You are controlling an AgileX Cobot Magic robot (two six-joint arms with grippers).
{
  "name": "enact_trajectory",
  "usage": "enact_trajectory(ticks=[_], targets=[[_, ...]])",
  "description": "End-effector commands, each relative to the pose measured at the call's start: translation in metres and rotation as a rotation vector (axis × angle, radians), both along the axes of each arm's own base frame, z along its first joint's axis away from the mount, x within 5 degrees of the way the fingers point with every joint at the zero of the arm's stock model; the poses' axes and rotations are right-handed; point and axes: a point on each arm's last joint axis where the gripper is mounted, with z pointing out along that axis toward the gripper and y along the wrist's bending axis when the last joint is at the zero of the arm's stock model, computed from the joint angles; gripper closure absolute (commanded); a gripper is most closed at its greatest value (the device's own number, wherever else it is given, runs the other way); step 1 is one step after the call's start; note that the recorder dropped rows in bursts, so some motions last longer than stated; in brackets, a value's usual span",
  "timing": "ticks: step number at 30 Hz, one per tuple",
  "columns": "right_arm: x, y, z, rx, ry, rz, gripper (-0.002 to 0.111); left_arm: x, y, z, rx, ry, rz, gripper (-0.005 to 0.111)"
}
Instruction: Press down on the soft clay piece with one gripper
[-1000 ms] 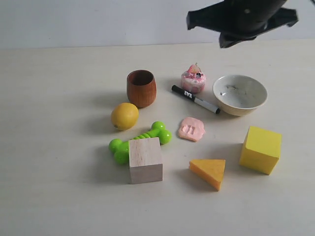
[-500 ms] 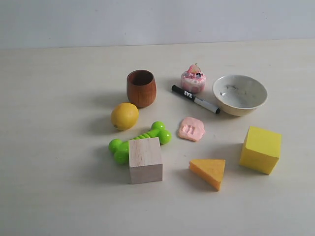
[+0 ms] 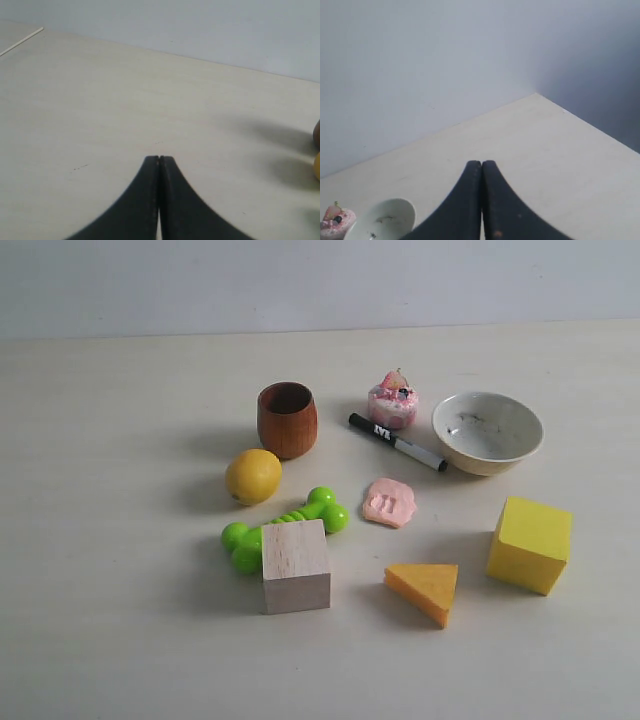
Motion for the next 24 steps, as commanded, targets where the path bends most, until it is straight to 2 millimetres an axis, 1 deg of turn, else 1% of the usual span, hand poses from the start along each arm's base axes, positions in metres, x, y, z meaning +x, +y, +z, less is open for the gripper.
enact_trajectory(ticks=[1, 5, 7, 10, 12, 13, 14, 15, 18, 20, 22, 24], targets=[[-0.007, 0.006, -0.007, -0.031, -0.073, 0.065, 0.108, 0.0, 0.0, 0.001, 0.0, -0.014, -0.006, 0.107], [-0.006, 0.013, -0.008, -0.079, -0.071, 0.154, 0.108, 0.0, 0.0, 0.001, 0.0, -0.014, -0.006, 0.107], [-0.005, 0.016, -0.008, -0.076, -0.069, 0.187, 0.108, 0.0, 0.0, 0.001, 0.0, -0.014, -0.006, 0.107], [-0.004, 0.019, -0.014, -0.076, -0.058, 0.223, 0.108, 0.0, 0.0, 0.001, 0.0, -0.014, -0.006, 0.107], [-0.001, 0.02, -0.029, -0.054, -0.068, 0.232, 0.108, 0.0, 0.0, 0.001, 0.0, -0.014, -0.006, 0.107], [-0.001, 0.02, -0.042, -0.051, -0.08, 0.229, 0.108, 0.0, 0.0, 0.001, 0.0, -0.014, -0.006, 0.107], [-0.002, 0.02, -0.05, -0.045, -0.09, 0.227, 0.108, 0.0, 0.0, 0.001, 0.0, -0.014, -0.006, 0.107], [-0.004, 0.02, -0.064, -0.042, -0.096, 0.225, 0.108, 0.0, 0.0, 0.001, 0.0, -0.014, -0.006, 0.107], [-0.009, 0.021, -0.084, -0.043, -0.101, 0.224, 0.108, 0.0, 0.0, 0.001, 0.0, -0.014, -0.006, 0.107], [-0.01, 0.021, -0.101, -0.047, -0.082, 0.225, 0.108, 0.0, 0.0, 0.001, 0.0, -0.014, -0.006, 0.107], [-0.01, 0.021, -0.103, -0.042, -0.06, 0.226, 0.108, 0.0, 0.0, 0.001, 0.0, -0.014, -0.006, 0.107], [-0.011, 0.021, -0.106, -0.079, -0.023, 0.235, 0.108, 0.0, 0.0, 0.001, 0.0, -0.014, -0.006, 0.107]])
